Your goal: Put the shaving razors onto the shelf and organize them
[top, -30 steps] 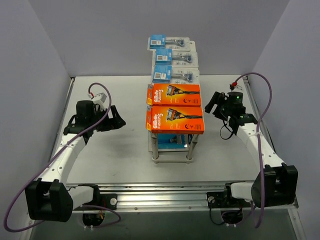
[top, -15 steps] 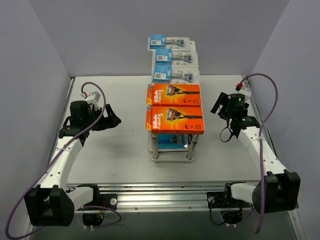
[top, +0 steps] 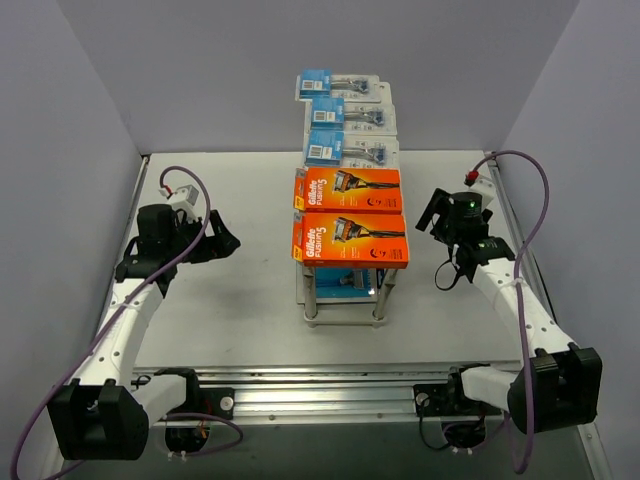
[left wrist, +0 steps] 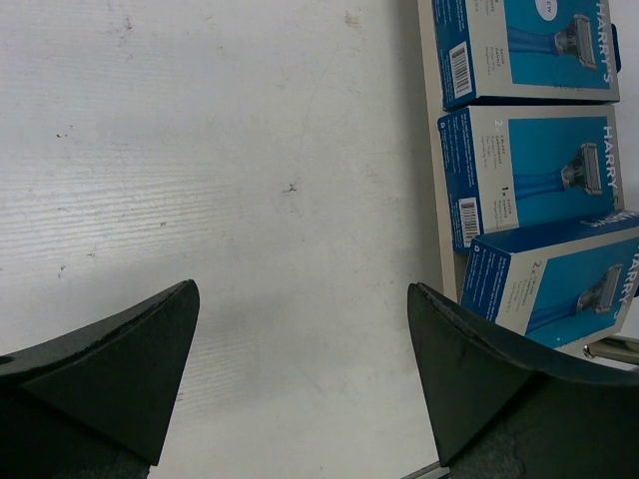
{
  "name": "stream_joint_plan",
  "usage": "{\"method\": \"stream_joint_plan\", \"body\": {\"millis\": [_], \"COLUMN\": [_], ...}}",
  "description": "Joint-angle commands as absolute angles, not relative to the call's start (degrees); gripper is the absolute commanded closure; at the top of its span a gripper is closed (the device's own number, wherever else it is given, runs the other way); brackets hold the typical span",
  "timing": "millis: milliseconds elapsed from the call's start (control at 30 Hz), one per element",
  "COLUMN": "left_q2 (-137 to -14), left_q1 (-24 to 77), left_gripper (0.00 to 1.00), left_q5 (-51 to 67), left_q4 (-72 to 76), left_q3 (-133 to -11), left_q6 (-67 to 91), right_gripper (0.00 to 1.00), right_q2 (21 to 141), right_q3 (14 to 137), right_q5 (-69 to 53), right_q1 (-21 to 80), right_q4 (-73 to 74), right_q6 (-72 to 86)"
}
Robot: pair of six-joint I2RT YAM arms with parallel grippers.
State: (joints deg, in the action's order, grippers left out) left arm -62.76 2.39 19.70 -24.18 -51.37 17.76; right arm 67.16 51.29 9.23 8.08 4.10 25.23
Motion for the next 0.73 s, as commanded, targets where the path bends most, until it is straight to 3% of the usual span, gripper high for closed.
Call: {"method": "stream_joint_plan", "body": {"millis": [0,700], "left_q2": [-61.00,-62.05], "left_q1": [1.93,1.93], "left_gripper": [0.06,0.06], "left_q5": [19.16,19.86], "left_q4": [-22.85,-23.11], "left_q3": [-51.50,-51.77], "left_q6": [16.70,16.96], "right_gripper": [0.21,0.21], "right_q2": [68.55,71.19], "right_q3": [52.38,52.73], "right_q5": [11.16,10.46], "right_q1": [8.26,8.17], "right_q4": [3.78,3.87], "right_q6": [25.49,26.11]}}
